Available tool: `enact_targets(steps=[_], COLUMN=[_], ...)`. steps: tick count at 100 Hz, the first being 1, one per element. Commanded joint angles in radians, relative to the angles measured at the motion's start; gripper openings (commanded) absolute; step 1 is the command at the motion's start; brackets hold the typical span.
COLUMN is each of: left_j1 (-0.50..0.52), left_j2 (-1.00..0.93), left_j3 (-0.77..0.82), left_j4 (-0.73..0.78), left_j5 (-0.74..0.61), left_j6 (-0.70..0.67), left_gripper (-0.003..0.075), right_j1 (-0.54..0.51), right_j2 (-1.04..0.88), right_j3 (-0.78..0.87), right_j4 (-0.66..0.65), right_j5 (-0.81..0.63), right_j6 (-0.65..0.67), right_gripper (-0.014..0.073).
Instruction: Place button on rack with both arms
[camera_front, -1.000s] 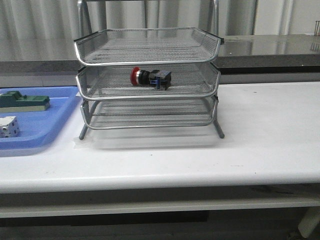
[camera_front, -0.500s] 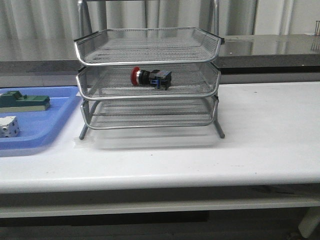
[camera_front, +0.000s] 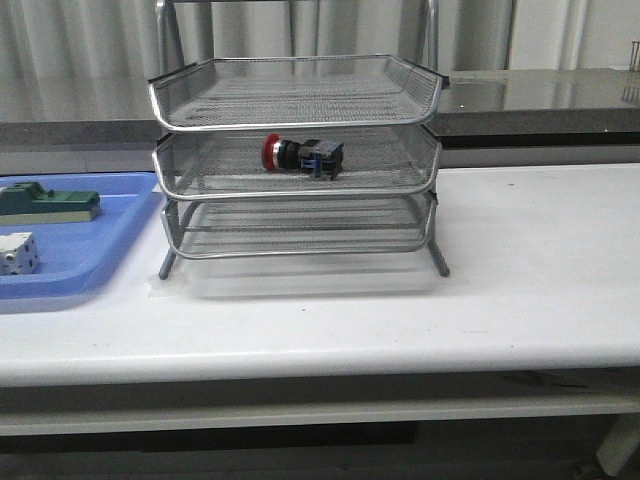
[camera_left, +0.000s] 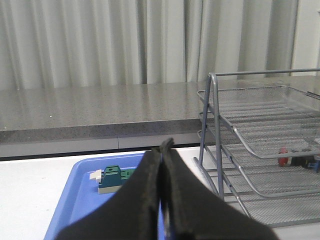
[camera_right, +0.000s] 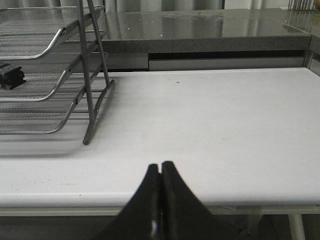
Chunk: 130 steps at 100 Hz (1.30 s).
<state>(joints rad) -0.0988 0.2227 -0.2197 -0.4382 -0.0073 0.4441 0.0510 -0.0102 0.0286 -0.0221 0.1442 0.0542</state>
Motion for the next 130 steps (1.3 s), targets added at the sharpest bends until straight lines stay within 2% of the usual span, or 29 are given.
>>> enact_targets(steps=[1,49,61,74,83,109,130], left_j1=[0.001,0.001,0.001,0.001,0.001,0.004,0.066], left_j2=[0.009,0.009,0.009,0.009,0.009,-0.012,-0.109], left_j3=[-0.029,-0.029,-0.029,-0.011,0.024,0.142,0.231], left_j4=[-0.007,0.005,0.115,0.333,0.414,0.438,0.438], left_j5=[-0.076,-0.074,-0.035,-0.04,-0.065,-0.148,-0.15], left_j6=[-0.012,-0.012,-0.027,-0.219,-0.305,-0.325,-0.325], left_gripper=[-0.0021,-0.0021,-0.0021,-0.0021,-0.0021,-0.0021,-0.0021], right_j1=[-0.009,-0.009,-0.009,-0.009,-0.009,-0.009,-0.009], right_j2=[-0.018,-0.018,-0.018,-0.018,-0.018,-0.018,-0.018], right_j3=[-0.02,-0.02,-0.02,-0.02,-0.02,-0.02,-0.02], right_j4=[0.001,0.001,0.001,0.001,0.001,0.001,0.001], right_j5=[-0.074,-0.074,-0.074,-0.074,-0.074,-0.074,-0.074], right_j6=[0.001,0.001,0.001,0.001,0.001,0.001,0.001], right_gripper=[-0.006,-0.006,-0.006,-0.006,-0.006,-0.006,-0.006])
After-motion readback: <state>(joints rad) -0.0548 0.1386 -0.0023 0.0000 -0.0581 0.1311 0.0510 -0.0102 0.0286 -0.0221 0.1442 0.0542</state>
